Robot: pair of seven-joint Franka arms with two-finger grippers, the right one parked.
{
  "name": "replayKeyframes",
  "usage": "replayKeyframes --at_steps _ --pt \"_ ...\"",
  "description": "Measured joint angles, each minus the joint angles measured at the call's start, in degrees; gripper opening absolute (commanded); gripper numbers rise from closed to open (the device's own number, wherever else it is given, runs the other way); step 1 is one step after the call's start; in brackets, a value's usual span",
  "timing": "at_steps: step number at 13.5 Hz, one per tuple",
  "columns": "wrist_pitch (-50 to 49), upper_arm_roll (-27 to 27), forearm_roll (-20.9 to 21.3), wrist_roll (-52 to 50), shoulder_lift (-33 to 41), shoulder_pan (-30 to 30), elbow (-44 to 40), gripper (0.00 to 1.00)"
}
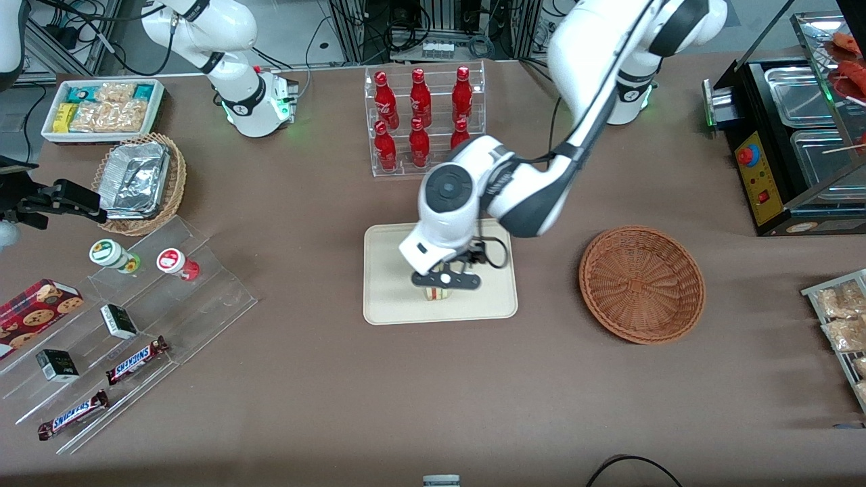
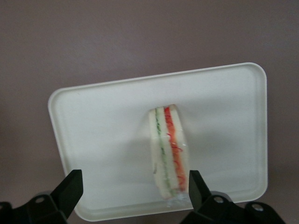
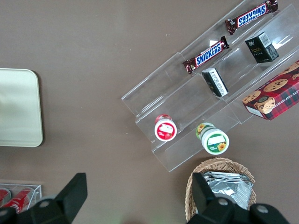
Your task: Place sandwich from basket to tray
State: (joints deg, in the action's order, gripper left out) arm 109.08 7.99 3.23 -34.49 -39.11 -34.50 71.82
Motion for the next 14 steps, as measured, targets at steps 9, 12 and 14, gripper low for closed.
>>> replayKeyframes --at_steps 9,12,14 --pt "-3.07 -1.06 0.07 9.77 13.65 12.02 13.21 1.00" --pt "-3.09 -1.12 0.04 15.44 17.28 17.10 16.43 1.00" --pt "-3.12 -1.13 0.00 17.54 18.62 18.97 17.48 1.00"
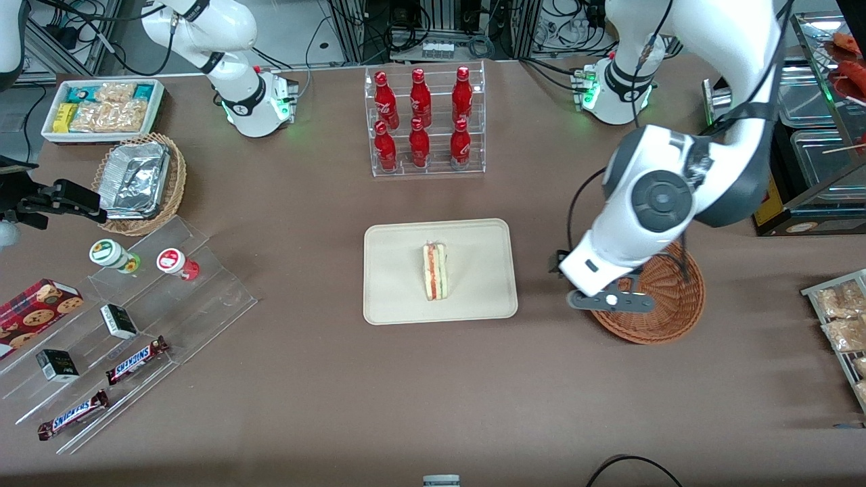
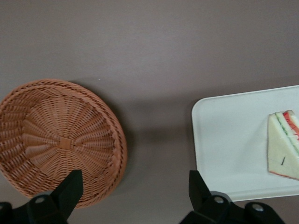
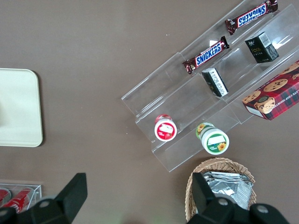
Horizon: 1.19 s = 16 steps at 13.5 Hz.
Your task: Place sandwich from basket to tray
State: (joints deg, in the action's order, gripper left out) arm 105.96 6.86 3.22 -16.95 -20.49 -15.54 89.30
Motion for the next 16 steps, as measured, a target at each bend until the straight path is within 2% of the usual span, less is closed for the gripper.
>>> replayKeyframes --at_steps 3,8,12,16 --pt "-0.57 0.03 0.00 0.28 1.55 1.32 0.56 1.00" --pt "-6.98 0.09 0.00 3.29 5.53 4.07 1.41 1.00" --pt "-10.21 0.64 -0.35 6.57 11.68 7.53 6.46 1.00" --pt "-18.00 2.40 -1.04 11.79 16.84 12.61 6.88 1.00"
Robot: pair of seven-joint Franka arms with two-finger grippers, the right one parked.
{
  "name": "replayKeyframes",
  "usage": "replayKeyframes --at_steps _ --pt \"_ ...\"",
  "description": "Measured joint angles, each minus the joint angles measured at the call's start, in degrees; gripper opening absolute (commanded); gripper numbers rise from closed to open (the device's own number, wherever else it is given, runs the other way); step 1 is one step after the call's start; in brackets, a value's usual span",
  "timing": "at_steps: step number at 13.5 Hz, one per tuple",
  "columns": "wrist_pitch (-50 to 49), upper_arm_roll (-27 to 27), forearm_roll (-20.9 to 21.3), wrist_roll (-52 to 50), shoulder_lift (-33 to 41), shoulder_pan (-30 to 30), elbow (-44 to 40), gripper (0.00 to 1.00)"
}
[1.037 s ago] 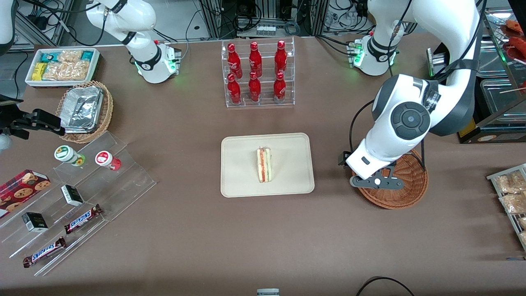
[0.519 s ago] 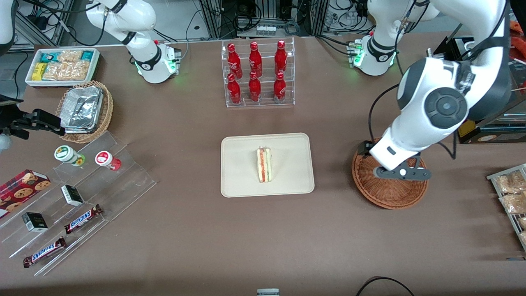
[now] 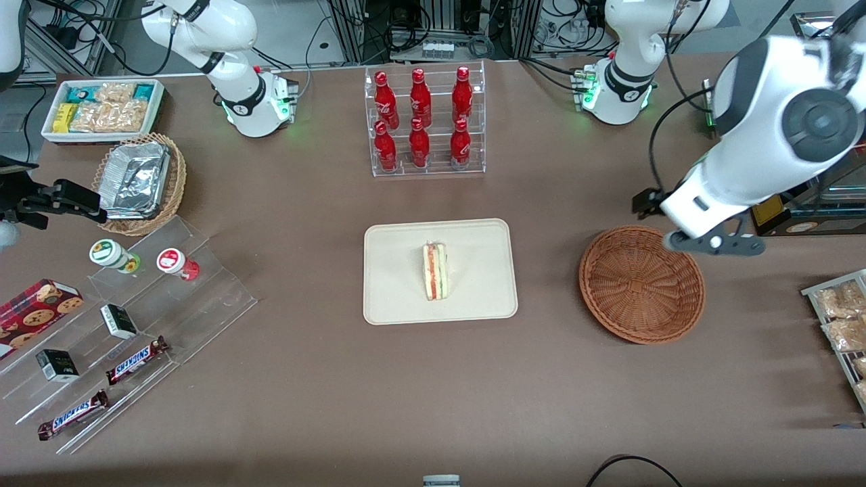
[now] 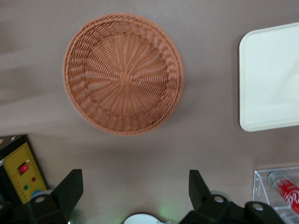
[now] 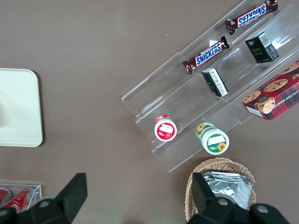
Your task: Place sandwich from basket to tray
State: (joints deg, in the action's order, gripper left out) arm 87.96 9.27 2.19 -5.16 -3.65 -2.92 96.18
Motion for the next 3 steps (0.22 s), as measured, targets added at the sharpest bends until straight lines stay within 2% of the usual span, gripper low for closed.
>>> replayKeyframes --at_steps 3 --pt "-3.71 -0.03 -0.13 0.48 2.92 1.52 -0.66 1.00"
